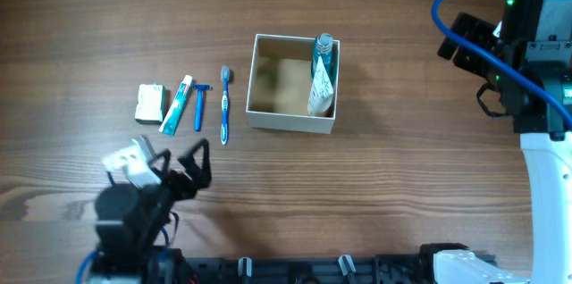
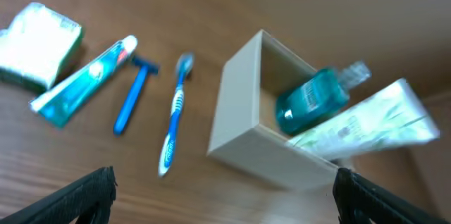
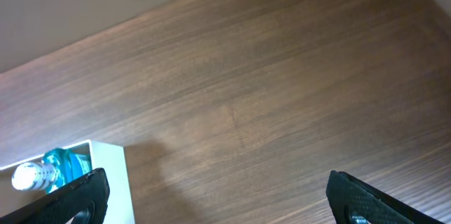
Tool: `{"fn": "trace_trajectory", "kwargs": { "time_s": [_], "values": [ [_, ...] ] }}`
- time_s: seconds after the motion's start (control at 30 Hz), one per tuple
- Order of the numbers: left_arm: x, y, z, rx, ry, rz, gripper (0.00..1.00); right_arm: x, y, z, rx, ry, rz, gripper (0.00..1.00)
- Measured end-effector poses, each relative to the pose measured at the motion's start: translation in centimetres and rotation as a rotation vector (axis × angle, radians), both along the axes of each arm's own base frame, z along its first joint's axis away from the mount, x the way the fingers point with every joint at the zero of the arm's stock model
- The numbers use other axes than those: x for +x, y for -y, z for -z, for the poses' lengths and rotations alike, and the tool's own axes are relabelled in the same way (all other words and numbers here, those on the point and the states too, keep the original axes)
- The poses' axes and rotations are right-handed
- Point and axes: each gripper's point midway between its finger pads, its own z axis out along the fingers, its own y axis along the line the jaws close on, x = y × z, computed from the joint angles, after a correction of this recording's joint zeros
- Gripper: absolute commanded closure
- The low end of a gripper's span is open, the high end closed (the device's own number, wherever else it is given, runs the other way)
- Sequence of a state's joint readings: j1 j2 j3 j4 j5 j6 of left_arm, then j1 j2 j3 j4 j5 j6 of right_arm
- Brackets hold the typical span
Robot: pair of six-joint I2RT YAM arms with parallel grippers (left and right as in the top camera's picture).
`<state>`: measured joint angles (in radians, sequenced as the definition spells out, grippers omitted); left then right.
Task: Pack container
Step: 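Reach the left gripper to the green soap box and grasp it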
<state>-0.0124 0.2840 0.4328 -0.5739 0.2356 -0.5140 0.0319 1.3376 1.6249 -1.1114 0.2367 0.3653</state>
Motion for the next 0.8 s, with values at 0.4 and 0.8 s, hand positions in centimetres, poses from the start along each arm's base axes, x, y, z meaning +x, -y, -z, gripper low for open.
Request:
{"fn": "trace_trajectory", "kwargs": {
  "time_s": [0.4,0.8],
  "values": [
    [7.9,-3.7,-3.5,0.280,-0.446,-0.050,0.00,0.0,0.0,0.0,0.000,-0.002,0.000,0.00],
    [14.4,-9.9,1.8,0.513,-0.699,0.018,0.00,0.0,0.0,0.0,0.000,-0.002,0.000,0.00]
  ]
}}
